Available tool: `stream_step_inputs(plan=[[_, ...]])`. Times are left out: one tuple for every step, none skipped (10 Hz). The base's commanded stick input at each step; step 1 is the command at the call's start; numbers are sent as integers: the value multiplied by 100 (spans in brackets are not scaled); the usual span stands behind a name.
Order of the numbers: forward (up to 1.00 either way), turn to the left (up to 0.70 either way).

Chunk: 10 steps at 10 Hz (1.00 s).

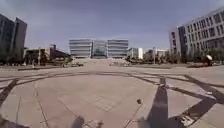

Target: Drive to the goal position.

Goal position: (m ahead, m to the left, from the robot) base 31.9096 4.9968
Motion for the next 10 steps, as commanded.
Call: stream_step_inputs(plan=[[100,18],[100,0],[100,0],[100,0],[100,0],[100,0],[100,0],[100,0],[100,0],[100,0]])
